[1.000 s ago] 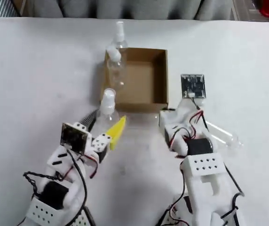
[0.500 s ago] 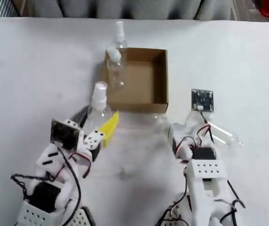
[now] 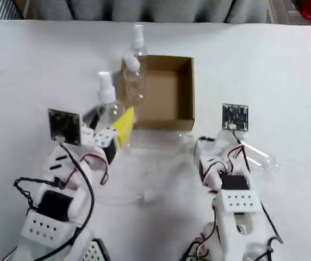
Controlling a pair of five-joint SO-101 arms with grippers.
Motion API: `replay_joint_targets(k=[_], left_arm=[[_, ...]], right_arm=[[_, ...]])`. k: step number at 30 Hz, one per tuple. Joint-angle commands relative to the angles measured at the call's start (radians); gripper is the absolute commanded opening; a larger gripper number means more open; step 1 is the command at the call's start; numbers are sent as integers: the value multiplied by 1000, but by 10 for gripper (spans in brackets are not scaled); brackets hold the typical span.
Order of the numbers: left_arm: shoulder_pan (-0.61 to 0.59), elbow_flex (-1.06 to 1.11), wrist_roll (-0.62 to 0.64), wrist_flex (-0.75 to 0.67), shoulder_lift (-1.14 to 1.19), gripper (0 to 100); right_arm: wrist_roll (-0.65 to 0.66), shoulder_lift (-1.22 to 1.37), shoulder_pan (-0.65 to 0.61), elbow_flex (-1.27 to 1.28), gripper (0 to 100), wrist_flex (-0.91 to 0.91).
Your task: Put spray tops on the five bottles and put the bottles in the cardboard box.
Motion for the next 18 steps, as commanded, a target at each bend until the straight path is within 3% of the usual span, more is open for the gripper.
replay_joint_targets(k=[1, 7, 13, 18], left_arm=[[-48, 20, 75, -181, 4, 20], [-48, 83, 146, -341, 4, 20], [-48, 83, 146, -344, 5, 20], [-51, 84, 146, -338, 5, 20]], right_arm=[[2, -145, -102, 11, 15, 18], [2, -446, -343, 69, 15, 10], [11, -745, -619, 81, 15, 10], [12, -832, -766, 184, 15, -79]])
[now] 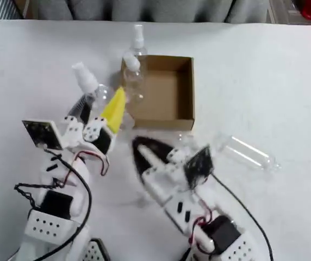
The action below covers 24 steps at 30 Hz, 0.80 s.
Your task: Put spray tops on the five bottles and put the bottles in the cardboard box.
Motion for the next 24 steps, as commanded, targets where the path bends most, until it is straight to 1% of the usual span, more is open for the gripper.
replay_joint_targets(k=[1, 5, 9, 13, 20, 24], left_arm=[[-21, -9, 14, -28, 5, 20], [-50, -9, 14, -28, 5, 20], [-36, 14, 14, -34, 4, 20], [-31, 14, 14, -34, 4, 20], [-31, 15, 14, -34, 4, 20], [-33, 21, 14, -28, -1, 20]], right_arm=[[12, -28, -79, 46, 15, -104], [12, 16, -93, 133, 15, -263], [14, 116, -93, 132, 15, -378], [12, 295, -91, 68, 15, -456], [5, 664, -88, -18, 15, -702], [5, 820, -87, -26, 15, -832]])
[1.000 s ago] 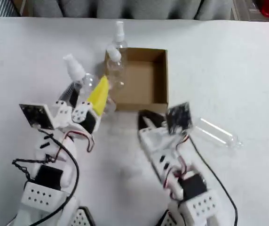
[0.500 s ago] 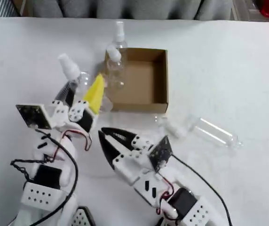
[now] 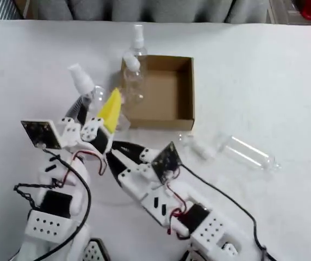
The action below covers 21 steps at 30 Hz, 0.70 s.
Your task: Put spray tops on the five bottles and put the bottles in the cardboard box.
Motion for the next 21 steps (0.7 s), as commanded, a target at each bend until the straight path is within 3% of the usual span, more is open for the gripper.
replay_joint_targets(k=[1, 4, 9, 21], left_arm=[[2, -5, 14, -28, -2, 20], [-1, -3, 0, -26, 1, 20], [15, -11, -158, 68, -4, 20], [54, -11, -172, 87, -5, 20]], right_arm=[[5, 125, -5, -58, 15, -125], [5, 182, 27, -58, 15, -199], [3, 194, 68, -58, 15, -209], [3, 202, 77, -58, 15, -208]])
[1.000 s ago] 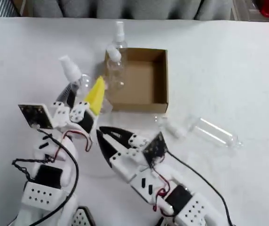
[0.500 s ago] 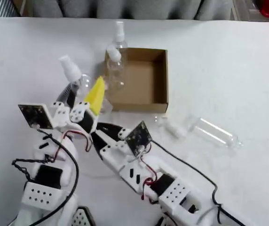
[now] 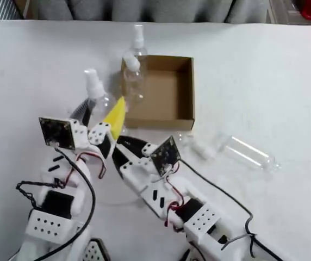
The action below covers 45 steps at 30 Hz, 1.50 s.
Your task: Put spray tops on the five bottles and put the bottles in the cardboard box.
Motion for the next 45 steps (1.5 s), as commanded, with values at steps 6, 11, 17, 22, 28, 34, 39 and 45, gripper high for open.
replay_joint_targets(k=[6, 11, 17, 22, 28, 34, 39, 45], left_arm=[[27, -11, -11, 3, -5, 20], [28, -12, -11, 40, -24, 20], [82, -8, -14, 207, -208, 20], [102, -5, -14, 310, -323, 20], [101, -5, -14, 321, -312, 20], [97, -5, -14, 315, -286, 20], [93, -5, -15, 284, -254, 20], [93, -20, -15, 270, -154, 20]], right_arm=[[9, 8, 15, -54, 15, -16], [11, 8, 15, -54, 15, -16], [11, 8, 18, -54, 15, -16], [11, 2, 56, -54, 15, -16], [11, -1, 94, -52, 15, -16], [11, -1, 104, -46, 15, -16], [12, -1, 108, -12, 15, -16], [120, -1, 196, 14, 15, -15]])
